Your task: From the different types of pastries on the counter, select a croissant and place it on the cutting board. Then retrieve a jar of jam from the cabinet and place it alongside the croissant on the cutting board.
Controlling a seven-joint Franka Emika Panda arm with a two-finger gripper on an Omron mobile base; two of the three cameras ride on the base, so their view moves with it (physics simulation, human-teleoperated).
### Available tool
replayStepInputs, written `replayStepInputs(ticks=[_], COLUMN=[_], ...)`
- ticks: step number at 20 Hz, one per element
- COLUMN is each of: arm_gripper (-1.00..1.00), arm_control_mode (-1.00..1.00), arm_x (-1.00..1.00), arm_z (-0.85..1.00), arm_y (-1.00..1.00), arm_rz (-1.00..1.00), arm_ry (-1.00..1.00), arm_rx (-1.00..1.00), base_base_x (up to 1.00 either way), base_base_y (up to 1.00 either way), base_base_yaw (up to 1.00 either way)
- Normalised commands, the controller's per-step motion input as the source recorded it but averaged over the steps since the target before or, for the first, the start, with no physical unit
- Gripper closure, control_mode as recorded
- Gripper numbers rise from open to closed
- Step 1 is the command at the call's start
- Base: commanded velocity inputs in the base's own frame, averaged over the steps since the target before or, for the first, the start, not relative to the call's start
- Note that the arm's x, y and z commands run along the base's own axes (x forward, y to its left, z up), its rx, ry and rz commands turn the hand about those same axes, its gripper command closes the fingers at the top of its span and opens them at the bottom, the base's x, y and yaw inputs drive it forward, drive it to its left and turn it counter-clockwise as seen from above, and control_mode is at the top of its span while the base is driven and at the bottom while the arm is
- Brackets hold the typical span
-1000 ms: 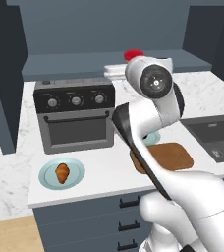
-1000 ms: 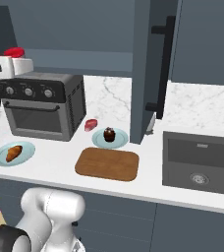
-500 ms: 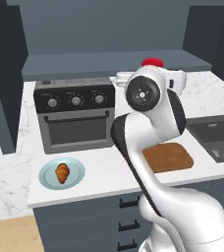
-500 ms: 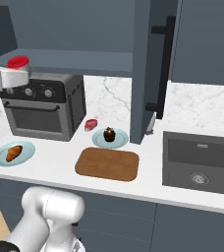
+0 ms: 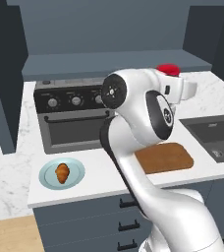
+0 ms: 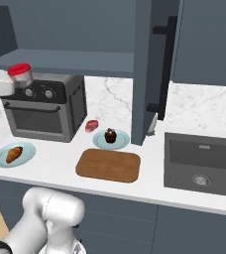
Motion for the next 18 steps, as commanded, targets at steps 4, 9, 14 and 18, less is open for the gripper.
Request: replayStepInputs(ticks=[4, 9, 14, 18], arm_gripper=[1.0, 1.0, 1.0, 1.0], arm_control_mode=[-1.0, -1.0, -1.0, -1.0], arm_x=[-0.35, -0.33, -0.39, -0.27], arm_z=[0.0, -0.01, -0.15, -0.47], arm_y=[-0.21, -0.24, -0.26, -0.18], arm_rz=[-0.3, -0.28, -0.22, -0.19], arm_ry=[0.22, 0.31, 0.29, 0.26], arm_rx=[0.0, 0.03, 0.04, 0.04], base_base_x=[0.0, 0.0, 0.0, 0.0], base_base_y=[0.0, 0.0, 0.0, 0.0], base_base_yaw=[0.0, 0.0, 0.0, 0.0])
